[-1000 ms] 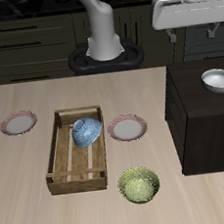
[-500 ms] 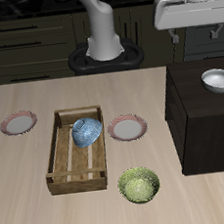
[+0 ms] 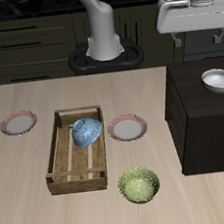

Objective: Place the white bowl onto the plate that is in the table center

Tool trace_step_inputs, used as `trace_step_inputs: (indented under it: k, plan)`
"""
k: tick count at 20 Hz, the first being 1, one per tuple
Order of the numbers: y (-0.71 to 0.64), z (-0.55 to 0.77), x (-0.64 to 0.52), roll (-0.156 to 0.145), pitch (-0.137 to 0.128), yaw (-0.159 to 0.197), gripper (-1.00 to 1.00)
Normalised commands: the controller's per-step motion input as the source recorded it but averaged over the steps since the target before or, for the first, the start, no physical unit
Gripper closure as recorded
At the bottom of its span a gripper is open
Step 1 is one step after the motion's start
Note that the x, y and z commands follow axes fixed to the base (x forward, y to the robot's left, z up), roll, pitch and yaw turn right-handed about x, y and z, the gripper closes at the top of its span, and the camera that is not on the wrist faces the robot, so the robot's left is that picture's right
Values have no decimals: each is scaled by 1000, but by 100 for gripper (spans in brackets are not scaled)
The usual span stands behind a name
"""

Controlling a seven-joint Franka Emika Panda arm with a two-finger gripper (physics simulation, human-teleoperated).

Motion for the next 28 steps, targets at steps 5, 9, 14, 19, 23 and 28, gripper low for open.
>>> trace_step_inputs:
  k: [5,9,14,19,23,28]
  plan:
    - [69,-35,43,-8,-3,11,-100]
    - [79,-68,-29,11,2,20,-100]
    - [33,-113,8,0,4,18,-100]
    - [-30,-134,56,-5,10,12,-100]
    - [-14,-130,48,-4,15,-3,-100]
    - [7,-233,42,9,29,0,-100]
